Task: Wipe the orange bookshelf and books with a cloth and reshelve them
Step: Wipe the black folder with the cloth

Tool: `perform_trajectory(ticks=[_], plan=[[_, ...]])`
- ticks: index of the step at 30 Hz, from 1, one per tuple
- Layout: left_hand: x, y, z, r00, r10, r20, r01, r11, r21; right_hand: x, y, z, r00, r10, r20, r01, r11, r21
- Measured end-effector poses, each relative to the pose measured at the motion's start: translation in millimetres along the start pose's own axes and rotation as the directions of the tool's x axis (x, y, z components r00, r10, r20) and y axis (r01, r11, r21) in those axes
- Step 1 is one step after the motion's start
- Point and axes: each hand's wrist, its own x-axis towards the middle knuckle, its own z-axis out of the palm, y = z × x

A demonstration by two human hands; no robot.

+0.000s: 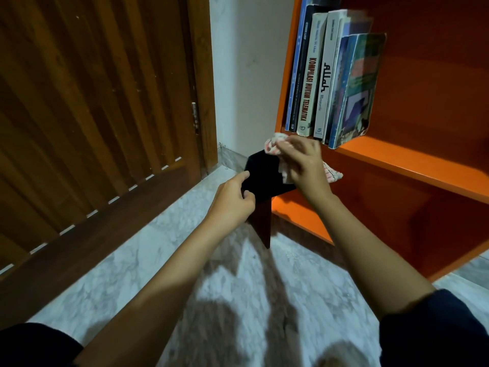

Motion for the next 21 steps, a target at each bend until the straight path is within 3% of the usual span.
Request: perform_trajectory(ticks=[4,12,21], plan=[[2,1,-7,0.997,0.062,0.052,-0.063,0.998,0.006,-8,5,4,0.957,-0.129,0.262,0.164,0.980,-0.117],[3,4,-19,0.989,0.102,0.107,-0.102,0.995,-0.008,-13,9,5,0.904,-0.273,0.329,0.349,0.916,-0.200],[0,-4,-12,0.995,0.008,0.097,0.007,0.988,-0.154,-40,9,14,0.914,-0.230,0.333,0.293,0.944,-0.154]])
